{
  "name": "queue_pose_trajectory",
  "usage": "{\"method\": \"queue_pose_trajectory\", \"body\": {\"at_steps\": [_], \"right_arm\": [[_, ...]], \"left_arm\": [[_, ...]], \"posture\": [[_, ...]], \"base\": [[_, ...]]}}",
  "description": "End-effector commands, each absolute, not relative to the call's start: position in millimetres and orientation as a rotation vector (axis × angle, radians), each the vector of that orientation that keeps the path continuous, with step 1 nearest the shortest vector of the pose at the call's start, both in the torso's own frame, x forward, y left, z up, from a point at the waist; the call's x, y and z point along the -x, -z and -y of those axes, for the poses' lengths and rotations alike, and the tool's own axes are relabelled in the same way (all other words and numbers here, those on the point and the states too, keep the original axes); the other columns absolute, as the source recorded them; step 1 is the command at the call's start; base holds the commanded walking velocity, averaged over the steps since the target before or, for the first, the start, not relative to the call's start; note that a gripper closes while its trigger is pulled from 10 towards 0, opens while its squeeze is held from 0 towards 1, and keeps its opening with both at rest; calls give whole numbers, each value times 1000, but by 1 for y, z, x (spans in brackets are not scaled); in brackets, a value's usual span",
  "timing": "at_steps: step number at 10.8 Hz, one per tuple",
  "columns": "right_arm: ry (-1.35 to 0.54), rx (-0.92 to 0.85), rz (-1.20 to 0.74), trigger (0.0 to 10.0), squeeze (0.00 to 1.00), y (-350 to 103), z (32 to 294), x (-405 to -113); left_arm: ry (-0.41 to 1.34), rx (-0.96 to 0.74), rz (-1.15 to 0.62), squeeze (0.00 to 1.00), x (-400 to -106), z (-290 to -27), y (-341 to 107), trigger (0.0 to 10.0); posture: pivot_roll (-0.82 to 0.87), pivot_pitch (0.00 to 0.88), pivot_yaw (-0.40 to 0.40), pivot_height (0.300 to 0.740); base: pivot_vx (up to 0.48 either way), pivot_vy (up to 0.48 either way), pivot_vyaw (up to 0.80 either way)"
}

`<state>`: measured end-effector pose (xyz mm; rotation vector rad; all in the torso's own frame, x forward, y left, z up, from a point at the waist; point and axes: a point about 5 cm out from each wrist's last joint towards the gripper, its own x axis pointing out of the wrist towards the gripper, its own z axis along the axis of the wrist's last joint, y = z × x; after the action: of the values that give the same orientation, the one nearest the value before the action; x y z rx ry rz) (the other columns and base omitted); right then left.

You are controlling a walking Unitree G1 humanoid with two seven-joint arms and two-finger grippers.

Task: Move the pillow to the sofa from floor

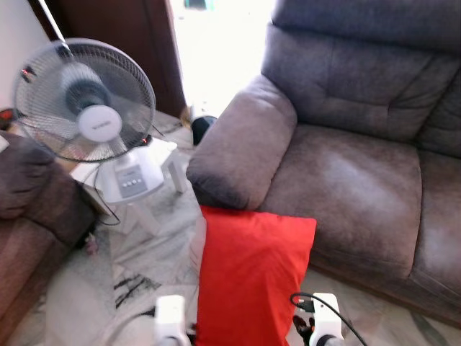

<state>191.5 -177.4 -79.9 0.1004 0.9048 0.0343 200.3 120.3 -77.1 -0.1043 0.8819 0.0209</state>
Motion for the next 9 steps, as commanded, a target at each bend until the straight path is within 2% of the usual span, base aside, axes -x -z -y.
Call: {"method": "queue_pose_trajectory", "body": {"at_steps": [1, 5, 7, 9], "right_arm": [[-34, -105, -930, 10000, 0, 84, 177, -184], [-31, -111, -931, 10000, 0, 84, 177, -184], [-32, -119, -932, 10000, 0, 84, 176, -183], [-37, -105, -933, 10000, 0, 84, 176, -184]], "left_arm": [[-41, 81, -904, 0, -194, -138, 81, 10000], [-53, 89, -903, 0, -191, -147, 82, 10000], [-50, 89, -904, 0, -191, -148, 82, 10000], [-47, 83, -903, 0, -191, -149, 82, 10000]], "posture": [[147, 164, 37, 740], [149, 163, 35, 740], [148, 161, 37, 740], [150, 161, 37, 740]], "base": [[0, 0, 0], [0, 0, 0], [0, 0, -606], [0, 0, 0]]}}
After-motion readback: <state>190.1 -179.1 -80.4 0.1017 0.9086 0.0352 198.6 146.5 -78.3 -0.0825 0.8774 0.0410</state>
